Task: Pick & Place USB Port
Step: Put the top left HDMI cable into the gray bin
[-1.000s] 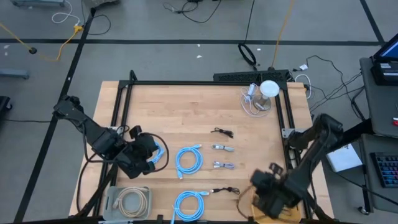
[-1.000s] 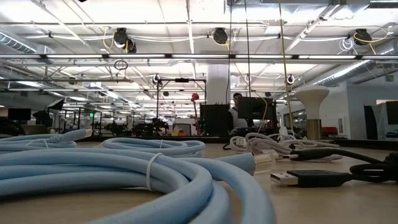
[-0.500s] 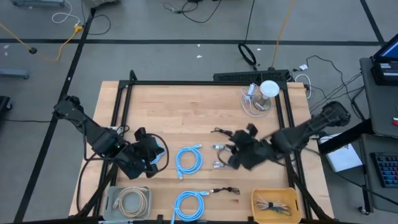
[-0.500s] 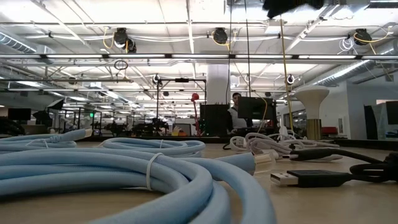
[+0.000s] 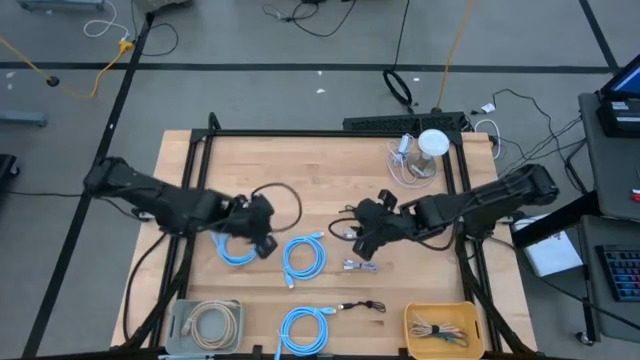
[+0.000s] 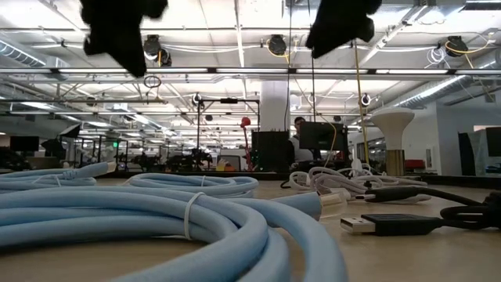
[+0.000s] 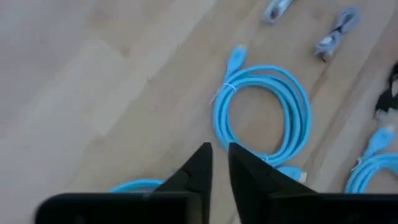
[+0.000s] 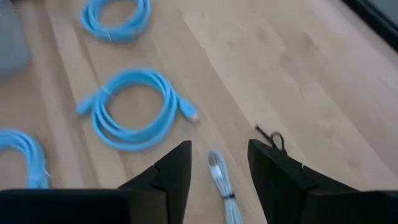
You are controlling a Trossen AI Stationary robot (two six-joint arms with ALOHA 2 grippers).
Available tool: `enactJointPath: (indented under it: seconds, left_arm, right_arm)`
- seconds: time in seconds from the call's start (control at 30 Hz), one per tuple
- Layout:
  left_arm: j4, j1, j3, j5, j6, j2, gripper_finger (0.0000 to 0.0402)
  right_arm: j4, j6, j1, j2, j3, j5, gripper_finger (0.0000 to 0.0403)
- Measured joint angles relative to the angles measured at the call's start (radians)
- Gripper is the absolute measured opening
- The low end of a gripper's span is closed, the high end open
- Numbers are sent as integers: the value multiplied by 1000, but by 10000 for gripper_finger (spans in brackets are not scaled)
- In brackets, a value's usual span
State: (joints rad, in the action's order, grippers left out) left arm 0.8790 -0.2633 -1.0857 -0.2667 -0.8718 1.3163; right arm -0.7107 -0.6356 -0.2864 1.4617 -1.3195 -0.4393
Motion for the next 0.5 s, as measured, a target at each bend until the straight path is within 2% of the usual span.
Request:
enactJointPath:
  seconds: [0.17,0.27,0.37,0.5]
  left_arm:
    - [-205,160,134,168,-11,6,132]
    - [-175,207,156,293,34,33,175]
    - [-88,163,156,346,147,39,201]
    - [78,39,130,337,360,31,200]
  right_arm:
    - [9,-2,0,-24,-60,-3,171]
    - [41,4,-1,-46,-78,-19,175]
    - [77,30,-1,-72,-80,-66,174]
    - [79,63,7,-90,-80,-113,170]
